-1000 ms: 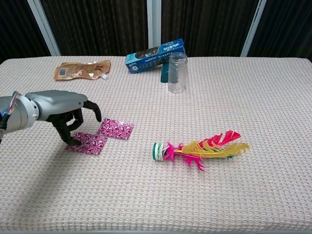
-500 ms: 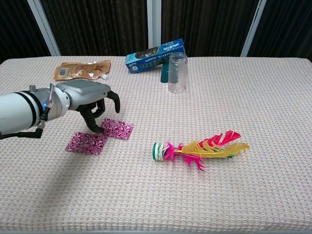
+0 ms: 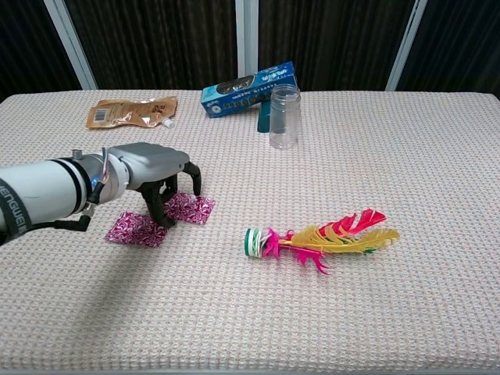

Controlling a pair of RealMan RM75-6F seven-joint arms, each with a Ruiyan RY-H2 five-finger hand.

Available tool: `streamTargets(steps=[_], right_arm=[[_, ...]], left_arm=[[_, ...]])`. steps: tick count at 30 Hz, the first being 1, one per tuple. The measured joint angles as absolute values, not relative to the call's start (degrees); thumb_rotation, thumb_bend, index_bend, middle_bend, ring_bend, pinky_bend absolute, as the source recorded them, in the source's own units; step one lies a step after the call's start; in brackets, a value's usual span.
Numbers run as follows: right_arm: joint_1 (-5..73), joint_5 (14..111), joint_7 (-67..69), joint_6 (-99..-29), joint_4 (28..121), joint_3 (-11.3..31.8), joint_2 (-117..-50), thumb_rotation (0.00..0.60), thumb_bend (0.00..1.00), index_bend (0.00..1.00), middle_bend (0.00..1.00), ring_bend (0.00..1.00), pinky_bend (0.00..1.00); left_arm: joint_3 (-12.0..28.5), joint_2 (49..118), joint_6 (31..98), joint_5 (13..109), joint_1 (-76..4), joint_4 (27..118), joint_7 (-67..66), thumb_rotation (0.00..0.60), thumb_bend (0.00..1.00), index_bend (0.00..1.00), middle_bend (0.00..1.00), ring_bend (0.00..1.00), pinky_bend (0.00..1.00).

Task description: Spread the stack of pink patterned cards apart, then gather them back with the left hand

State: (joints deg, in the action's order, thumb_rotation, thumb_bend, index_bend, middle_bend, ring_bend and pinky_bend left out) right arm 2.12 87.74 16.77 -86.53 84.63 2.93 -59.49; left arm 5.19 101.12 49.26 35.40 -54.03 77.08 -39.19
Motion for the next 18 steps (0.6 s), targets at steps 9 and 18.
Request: streamTargets(steps=[9,18], right_arm=[[1.99,87.67,16.55,-86.6,84.9,2.88,-59.28,0.452,0.19,0.16,0.1,0.01,0.0],[1.92,87.6,16.44,-86.58,85.09,2.87,-59.17,0.453,0.19,0.16,0.1,0.01,0.0]], left_arm=[[5.33,102.81,49.72,34.32,-54.34,75.0,-39.71,0.6,0.27,0.35,0.91,0.95,0.99],[5.48,102.88,51.22,35.98,-54.02,76.21,-39.52,0.6,0.27,0.35,0.91,0.95,0.99]])
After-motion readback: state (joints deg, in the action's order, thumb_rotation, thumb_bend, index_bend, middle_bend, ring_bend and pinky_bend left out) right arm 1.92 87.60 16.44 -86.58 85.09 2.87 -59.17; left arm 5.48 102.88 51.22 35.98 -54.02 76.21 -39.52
